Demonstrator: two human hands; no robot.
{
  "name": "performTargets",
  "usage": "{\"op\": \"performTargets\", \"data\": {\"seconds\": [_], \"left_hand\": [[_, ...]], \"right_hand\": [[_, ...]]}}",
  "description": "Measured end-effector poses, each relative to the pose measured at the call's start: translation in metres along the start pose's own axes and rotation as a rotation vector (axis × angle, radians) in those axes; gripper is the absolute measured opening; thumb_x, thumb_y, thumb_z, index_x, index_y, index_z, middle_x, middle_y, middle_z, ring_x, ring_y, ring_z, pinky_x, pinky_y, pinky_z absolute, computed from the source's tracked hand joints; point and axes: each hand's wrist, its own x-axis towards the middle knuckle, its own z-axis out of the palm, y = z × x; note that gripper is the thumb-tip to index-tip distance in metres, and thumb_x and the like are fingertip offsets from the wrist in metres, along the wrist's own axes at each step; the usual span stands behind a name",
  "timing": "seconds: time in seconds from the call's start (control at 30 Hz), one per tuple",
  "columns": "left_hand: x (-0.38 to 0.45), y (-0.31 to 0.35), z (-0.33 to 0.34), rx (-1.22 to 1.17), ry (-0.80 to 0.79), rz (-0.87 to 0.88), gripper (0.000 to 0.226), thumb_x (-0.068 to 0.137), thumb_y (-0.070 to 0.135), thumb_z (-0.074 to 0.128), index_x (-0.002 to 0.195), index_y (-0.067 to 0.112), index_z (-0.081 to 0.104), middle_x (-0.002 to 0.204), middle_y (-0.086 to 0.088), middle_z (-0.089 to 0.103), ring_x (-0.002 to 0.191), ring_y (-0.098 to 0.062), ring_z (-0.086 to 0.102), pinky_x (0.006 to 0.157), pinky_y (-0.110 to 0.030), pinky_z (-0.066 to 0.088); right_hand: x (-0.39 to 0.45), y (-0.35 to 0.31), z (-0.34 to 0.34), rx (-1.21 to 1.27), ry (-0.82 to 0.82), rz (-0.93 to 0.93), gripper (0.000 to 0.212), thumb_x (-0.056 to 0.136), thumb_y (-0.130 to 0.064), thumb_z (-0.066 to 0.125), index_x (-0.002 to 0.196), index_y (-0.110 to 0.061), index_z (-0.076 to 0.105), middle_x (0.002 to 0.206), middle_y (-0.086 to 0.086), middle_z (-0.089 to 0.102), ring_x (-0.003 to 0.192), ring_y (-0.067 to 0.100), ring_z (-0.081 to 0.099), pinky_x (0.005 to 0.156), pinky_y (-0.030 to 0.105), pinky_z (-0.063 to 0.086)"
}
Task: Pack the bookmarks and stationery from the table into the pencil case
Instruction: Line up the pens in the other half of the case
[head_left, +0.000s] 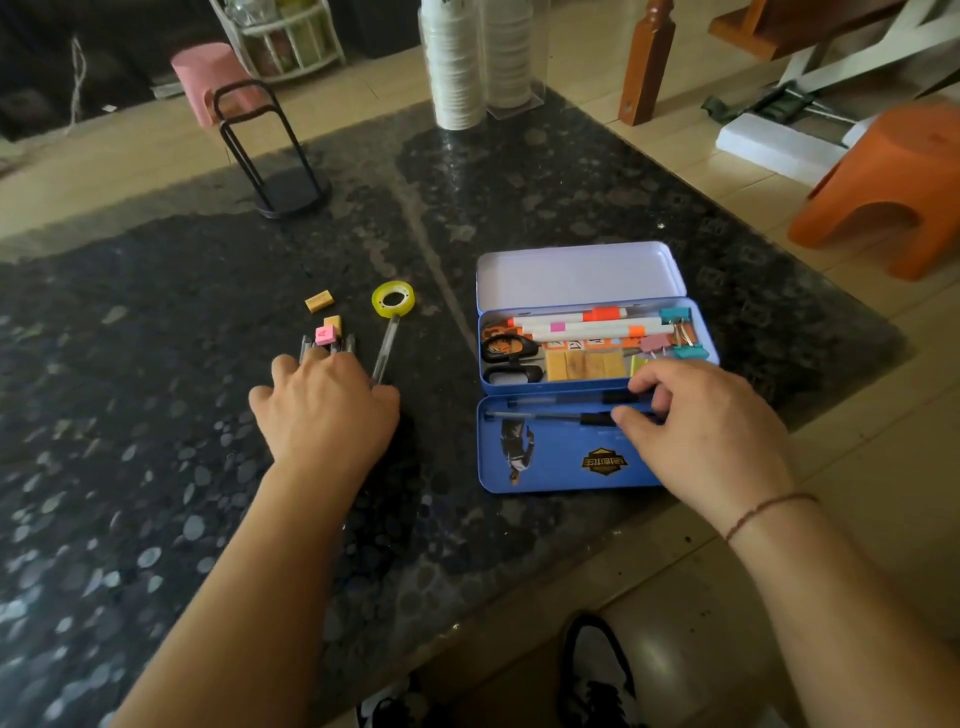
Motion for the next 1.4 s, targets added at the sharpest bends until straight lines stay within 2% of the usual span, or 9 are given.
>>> {"op": "performTargets", "data": {"seconds": [0.13,0.23,0.37,0.6,0.77,0.93,1.07,1.27,1.4], "left_hand": [[-0.019,0.008,-0.018,-0.252,0.187,0.252,0.012,0.081,0.033,0.057,0.083,0.023,0.064,0.083,0.003,0.057,0.086,-0.025,0.056,0.071,-0.035,0.041],[-0.047,0.036,-0.015,-0.406,0.125,0.612,0.009,0.080,0.031,0.057,0.085,0.025,0.062,0.082,0.007,0.062,0.080,-0.020,0.058,0.072,-0.040,0.048],[-0.059,0.064,0.011,-0.373,0.119,0.758,0.011,0.083,0.033,0.064,0.090,0.025,0.064,0.087,0.009,0.062,0.085,-0.017,0.056,0.076,-0.037,0.041],[-0.042,0.062,0.021,-0.452,0.077,0.715,0.024,0.084,0.047,0.061,0.096,0.027,0.066,0.093,0.009,0.063,0.090,-0.012,0.057,0.080,-0.035,0.045],[-0.016,0.017,0.008,-0.429,0.300,0.254,0.019,0.081,0.042,0.065,0.079,0.024,0.061,0.079,0.006,0.058,0.077,-0.019,0.057,0.062,-0.034,0.049],[-0.005,-0.016,0.009,-0.157,0.013,-0.017,0.043,0.079,0.058,0.063,0.102,0.022,0.060,0.106,-0.005,0.058,0.105,-0.030,0.055,0.081,-0.044,0.047],[-0.001,-0.014,0.009,-0.121,0.026,-0.018,0.029,0.085,0.048,0.061,0.100,0.023,0.064,0.109,-0.005,0.060,0.107,-0.031,0.053,0.085,-0.045,0.042],[0.001,-0.010,0.010,-0.081,0.129,0.019,0.025,0.084,0.029,0.058,0.107,0.021,0.057,0.083,-0.002,0.056,0.092,-0.031,0.058,0.074,-0.038,0.031],[-0.001,-0.005,0.005,-0.199,0.102,0.045,0.033,0.081,0.023,0.060,0.113,0.020,0.055,0.087,-0.001,0.066,0.088,-0.030,0.061,0.075,-0.037,0.043]], "right_hand": [[0.005,0.003,-0.004,0.120,0.161,0.026,0.022,0.084,-0.032,0.066,0.104,-0.025,0.065,0.084,-0.007,0.059,0.078,0.011,0.055,0.055,0.021,0.039],[0.007,0.003,-0.007,0.209,0.240,0.040,0.022,0.084,-0.031,0.064,0.105,-0.025,0.063,0.091,-0.006,0.062,0.083,0.010,0.056,0.056,0.013,0.034],[0.007,0.004,-0.007,0.226,0.244,0.045,0.022,0.083,-0.027,0.064,0.105,-0.024,0.063,0.089,-0.006,0.063,0.083,0.008,0.056,0.056,0.010,0.031],[0.009,0.009,-0.006,0.194,0.189,0.068,0.020,0.084,-0.013,0.061,0.099,-0.026,0.066,0.097,-0.005,0.063,0.089,0.013,0.060,0.052,0.015,0.039],[0.008,0.010,-0.003,0.180,0.155,0.086,0.026,0.084,-0.012,0.062,0.106,-0.024,0.066,0.105,-0.004,0.060,0.093,0.010,0.055,0.061,0.018,0.042],[0.009,0.009,-0.001,0.168,0.164,0.071,0.022,0.084,-0.015,0.064,0.105,-0.023,0.065,0.106,-0.004,0.061,0.092,0.007,0.052,0.057,0.010,0.035],[0.007,0.006,0.000,0.156,0.162,0.067,0.020,0.085,-0.018,0.065,0.104,-0.023,0.064,0.108,-0.004,0.061,0.096,0.010,0.057,0.056,0.010,0.036],[0.008,0.006,-0.001,0.174,0.187,0.045,0.018,0.085,-0.019,0.065,0.103,-0.021,0.065,0.104,-0.004,0.061,0.092,0.007,0.054,0.056,0.011,0.038],[0.007,0.005,-0.002,0.196,0.201,0.019,0.016,0.085,-0.019,0.064,0.102,-0.020,0.065,0.104,-0.003,0.062,0.093,0.006,0.054,0.058,0.015,0.045]]}}
